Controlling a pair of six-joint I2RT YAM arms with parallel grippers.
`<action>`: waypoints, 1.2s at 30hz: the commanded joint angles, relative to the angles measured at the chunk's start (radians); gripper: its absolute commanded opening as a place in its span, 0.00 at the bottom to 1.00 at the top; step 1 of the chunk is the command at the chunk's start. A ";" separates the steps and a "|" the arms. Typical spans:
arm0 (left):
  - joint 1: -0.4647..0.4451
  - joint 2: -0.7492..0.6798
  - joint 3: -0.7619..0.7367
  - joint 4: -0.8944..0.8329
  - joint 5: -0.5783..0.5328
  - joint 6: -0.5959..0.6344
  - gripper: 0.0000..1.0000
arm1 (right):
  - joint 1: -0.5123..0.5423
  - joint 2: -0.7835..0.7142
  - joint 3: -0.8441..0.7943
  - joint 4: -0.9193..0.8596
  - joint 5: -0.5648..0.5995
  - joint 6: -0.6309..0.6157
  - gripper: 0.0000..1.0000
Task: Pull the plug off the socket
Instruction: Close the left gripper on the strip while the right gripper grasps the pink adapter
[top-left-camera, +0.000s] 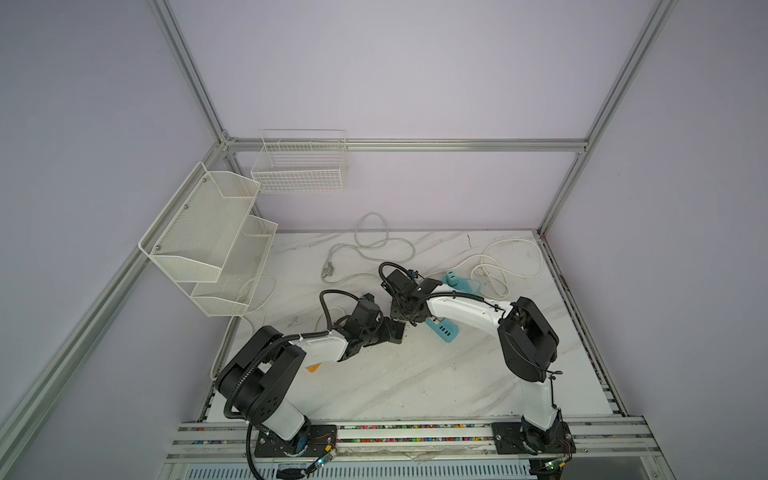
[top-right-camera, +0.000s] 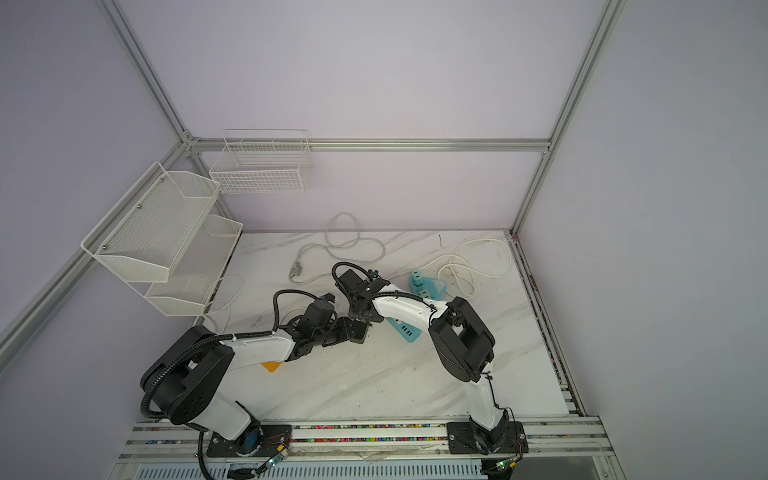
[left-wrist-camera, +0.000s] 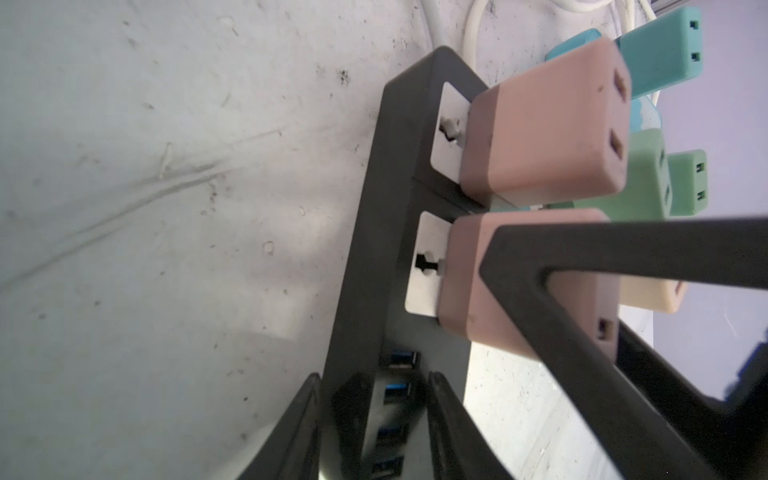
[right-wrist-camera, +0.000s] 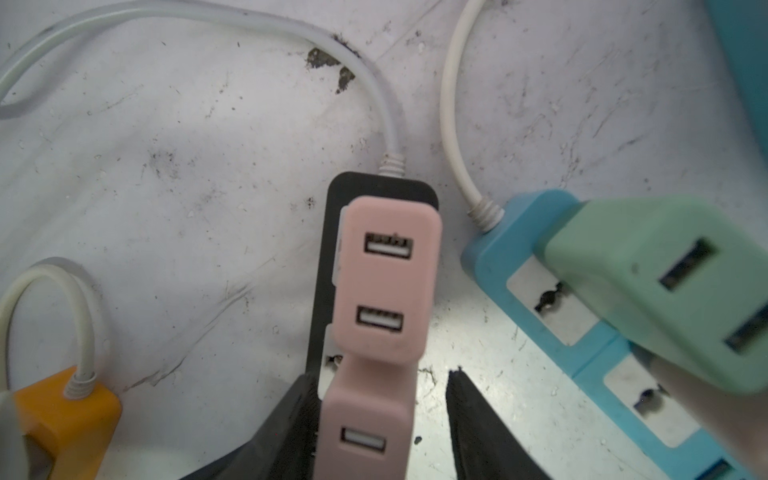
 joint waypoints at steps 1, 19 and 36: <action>0.010 0.004 -0.045 -0.035 -0.031 -0.014 0.40 | 0.016 0.012 0.022 -0.029 0.049 0.040 0.53; 0.011 0.036 -0.069 -0.101 -0.033 -0.060 0.40 | 0.034 0.052 0.024 -0.013 0.051 0.056 0.49; 0.011 0.059 -0.074 -0.143 -0.029 -0.076 0.40 | 0.041 0.064 0.017 0.004 0.064 0.060 0.37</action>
